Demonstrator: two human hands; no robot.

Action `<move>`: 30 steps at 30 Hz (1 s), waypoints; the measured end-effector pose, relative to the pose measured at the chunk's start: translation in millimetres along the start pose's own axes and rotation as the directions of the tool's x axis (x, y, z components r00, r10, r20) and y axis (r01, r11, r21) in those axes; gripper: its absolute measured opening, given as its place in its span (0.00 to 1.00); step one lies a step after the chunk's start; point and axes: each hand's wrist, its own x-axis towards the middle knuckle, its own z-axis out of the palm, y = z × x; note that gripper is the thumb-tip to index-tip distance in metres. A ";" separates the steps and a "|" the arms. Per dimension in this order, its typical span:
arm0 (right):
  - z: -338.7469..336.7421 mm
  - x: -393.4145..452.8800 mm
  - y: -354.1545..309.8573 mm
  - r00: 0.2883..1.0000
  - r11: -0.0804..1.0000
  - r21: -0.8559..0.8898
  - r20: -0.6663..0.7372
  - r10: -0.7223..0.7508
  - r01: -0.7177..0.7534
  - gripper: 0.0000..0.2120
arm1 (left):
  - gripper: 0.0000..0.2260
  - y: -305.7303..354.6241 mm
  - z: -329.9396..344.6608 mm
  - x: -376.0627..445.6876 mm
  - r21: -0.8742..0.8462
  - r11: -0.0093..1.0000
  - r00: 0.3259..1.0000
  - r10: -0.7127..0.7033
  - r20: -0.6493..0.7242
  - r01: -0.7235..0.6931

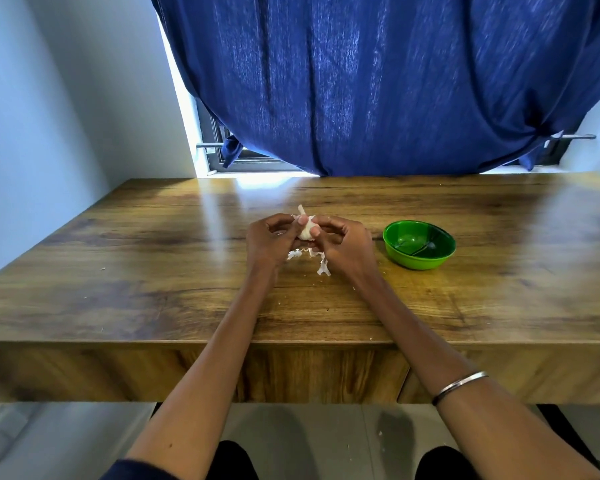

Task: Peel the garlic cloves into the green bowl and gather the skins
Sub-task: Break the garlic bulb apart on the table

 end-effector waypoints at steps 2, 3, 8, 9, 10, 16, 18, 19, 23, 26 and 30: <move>-0.6 0.0 0.3 1.000 1.000 -0.026 -0.019 -0.004 0.003 0.09 | 0.05 2.7 0.0 -0.8 -0.016 1.000 1.000 0.000 -0.031 -0.001; -0.9 -0.1 0.1 1.000 1.000 -0.019 -0.030 0.010 -0.011 0.09 | 0.05 5.1 0.3 -2.2 -0.037 0.999 0.999 -0.008 -0.041 0.007; -1.3 1.4 1.7 0.996 0.998 -0.006 -0.058 0.061 -0.062 0.10 | 0.04 7.6 -0.2 -3.8 -0.030 1.000 0.999 -0.009 -0.041 0.008; -1.3 1.3 2.1 0.996 0.998 -0.009 -0.057 0.066 -0.066 0.09 | 0.04 7.5 -0.1 -4.0 -0.016 1.000 0.999 -0.002 -0.034 0.001; -1.2 1.0 1.9 0.996 0.997 -0.012 -0.058 0.070 -0.071 0.09 | 0.04 6.5 0.1 -3.2 0.005 1.000 1.000 0.012 -0.029 -0.011; -2.5 0.1 -1.7 0.987 0.992 -0.127 -0.160 0.005 -0.025 0.08 | 0.06 4.4 3.1 -4.3 0.311 0.919 0.965 0.262 -0.023 -0.242; -3.8 0.2 -2.1 0.984 0.990 -0.137 -0.177 -0.004 -0.021 0.10 | 0.05 4.5 2.0 -4.7 0.326 0.914 0.970 0.242 0.031 -0.239; -4.1 0.0 -1.9 0.984 0.989 -0.144 -0.179 -0.008 -0.019 0.10 | 0.05 5.0 2.0 -5.5 0.331 0.912 0.970 0.240 0.049 -0.242; -4.7 1.7 -0.3 0.971 0.990 -0.138 -0.240 -0.005 -0.029 0.10 | 0.06 8.0 1.0 -6.6 0.253 0.940 0.973 0.231 0.020 -0.229; -4.1 2.0 2.2 0.961 0.989 -0.150 -0.273 -0.036 -0.006 0.12 | 0.06 6.0 0.2 -5.0 0.294 0.935 0.975 0.220 -0.041 -0.199; -3.1 2.7 5.4 0.953 0.984 -0.175 -0.295 -0.062 0.010 0.15 | 0.05 -1.8 -4.3 -4.1 0.541 0.802 0.956 0.294 0.007 -0.251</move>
